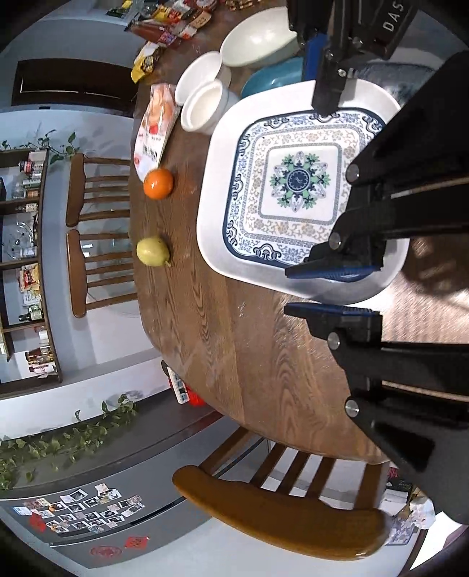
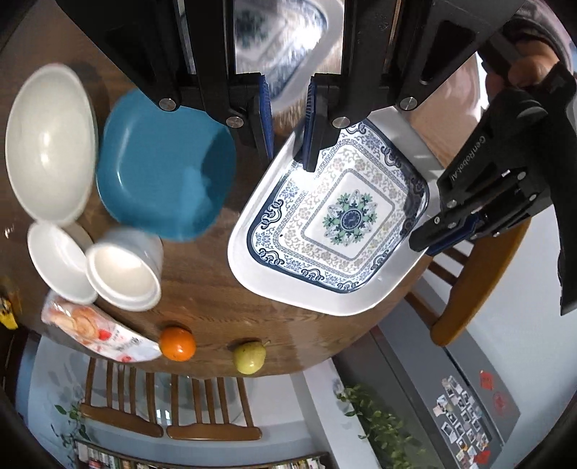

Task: Organize plates and bowls
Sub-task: 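Carry the held square plate over the first plate and lower it on top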

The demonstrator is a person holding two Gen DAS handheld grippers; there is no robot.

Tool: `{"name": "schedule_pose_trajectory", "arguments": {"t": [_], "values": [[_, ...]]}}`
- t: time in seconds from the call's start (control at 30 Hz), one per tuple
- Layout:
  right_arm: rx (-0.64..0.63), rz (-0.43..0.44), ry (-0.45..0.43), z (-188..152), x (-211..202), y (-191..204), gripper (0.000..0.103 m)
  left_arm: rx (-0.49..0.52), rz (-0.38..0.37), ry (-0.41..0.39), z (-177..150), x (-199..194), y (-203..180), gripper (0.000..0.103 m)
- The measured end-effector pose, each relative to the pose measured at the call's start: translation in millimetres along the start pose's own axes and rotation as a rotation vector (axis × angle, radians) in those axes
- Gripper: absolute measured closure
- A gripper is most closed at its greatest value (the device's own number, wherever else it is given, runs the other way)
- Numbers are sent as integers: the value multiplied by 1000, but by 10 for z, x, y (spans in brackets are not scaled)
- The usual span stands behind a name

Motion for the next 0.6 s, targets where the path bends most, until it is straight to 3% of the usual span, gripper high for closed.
{"name": "schedule_pose_trajectory", "arguments": {"t": [0.6], "values": [[96,-7,19,-948,-638,-359,86,33,-130,30,-566,-510,-668,92]]}}
Point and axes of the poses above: each gripper's, at about its wrist camera, not at the fingertips, and x roughly the way its jaws point, y to its left, z to its top, the point moved 3 cm from there along x, roughly the way its jaws point, and after that the axes turned 2 degrees about -y, right-handed, at the moved point
